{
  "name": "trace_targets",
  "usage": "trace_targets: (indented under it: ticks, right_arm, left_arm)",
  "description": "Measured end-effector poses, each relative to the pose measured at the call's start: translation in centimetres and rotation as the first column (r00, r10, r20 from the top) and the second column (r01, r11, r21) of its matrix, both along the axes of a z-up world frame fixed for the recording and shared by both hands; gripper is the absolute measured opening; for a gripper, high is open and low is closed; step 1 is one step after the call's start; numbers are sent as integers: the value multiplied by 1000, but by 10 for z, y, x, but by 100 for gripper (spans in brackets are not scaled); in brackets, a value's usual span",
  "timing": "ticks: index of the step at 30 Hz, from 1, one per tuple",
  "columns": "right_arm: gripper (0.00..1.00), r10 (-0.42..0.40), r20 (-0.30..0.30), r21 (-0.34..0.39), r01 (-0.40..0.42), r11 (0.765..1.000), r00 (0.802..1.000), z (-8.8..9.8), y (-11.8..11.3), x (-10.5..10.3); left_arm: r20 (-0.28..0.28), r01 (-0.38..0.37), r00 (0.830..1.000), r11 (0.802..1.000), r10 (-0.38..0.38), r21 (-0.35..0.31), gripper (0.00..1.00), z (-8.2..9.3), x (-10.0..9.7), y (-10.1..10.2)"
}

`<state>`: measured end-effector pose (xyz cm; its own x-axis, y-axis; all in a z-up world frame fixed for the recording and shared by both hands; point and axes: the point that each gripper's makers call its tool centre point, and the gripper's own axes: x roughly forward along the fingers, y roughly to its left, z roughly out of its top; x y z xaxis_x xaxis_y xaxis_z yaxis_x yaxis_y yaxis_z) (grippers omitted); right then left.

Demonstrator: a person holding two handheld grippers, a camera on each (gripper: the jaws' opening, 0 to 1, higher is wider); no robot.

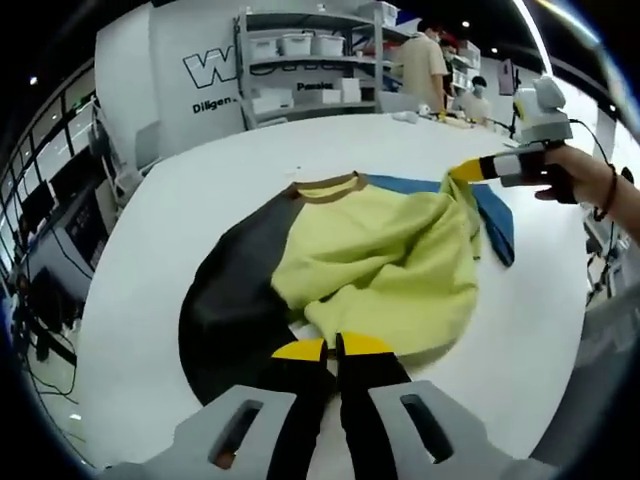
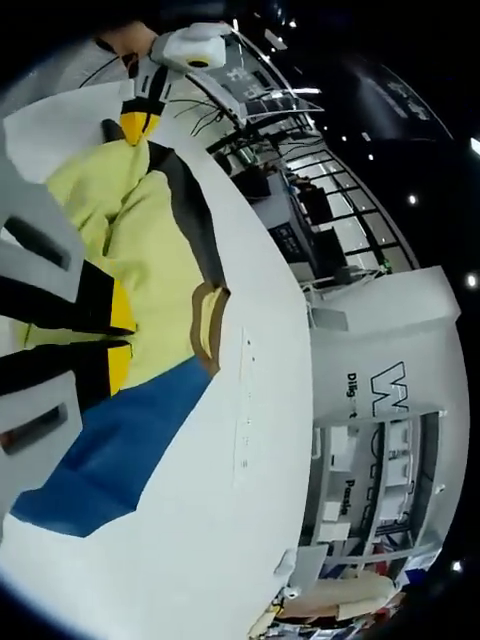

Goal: Fold the garment on the visible template until the final outline fits inside the template.

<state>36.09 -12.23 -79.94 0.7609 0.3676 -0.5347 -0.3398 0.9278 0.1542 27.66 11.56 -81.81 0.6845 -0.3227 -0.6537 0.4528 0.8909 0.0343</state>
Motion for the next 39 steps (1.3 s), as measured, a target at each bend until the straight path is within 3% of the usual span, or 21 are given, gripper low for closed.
trace_targets:
  ticks: [11,16,21,24,27,36,39]
  right_arm:
    - [0,-12,-40,-124,7,992,999,-37,-6,19]
    - [0,-26,-75,-142,15,990,997,-51,-11,20]
    - [0,-67,-47,-111,61,992,997,-42,-12,18]
    - [13,-81,-24,-103,78,992,996,-29,-15,13]
    - [19,-67,-2,-71,66,995,998,-17,-12,6]
    - [47,-46,-1,-9,46,999,999,-2,0,-18]
    - [52,-40,-5,-1,40,999,999,0,3,-25]
  left_arm:
    - [19,9,1000,1000,-9,20,7,-5,3,3]
    - [28,25,999,999,-26,32,7,-6,5,0]
    - [37,28,999,999,-30,31,7,-5,7,-2]
    - [38,23,999,999,-24,30,7,-4,7,-1]
    - [31,20,999,999,-21,28,7,-6,7,0]
    - [18,20,1000,999,-21,29,7,-6,5,-1]
    - [20,26,999,999,-26,30,7,-6,5,-1]
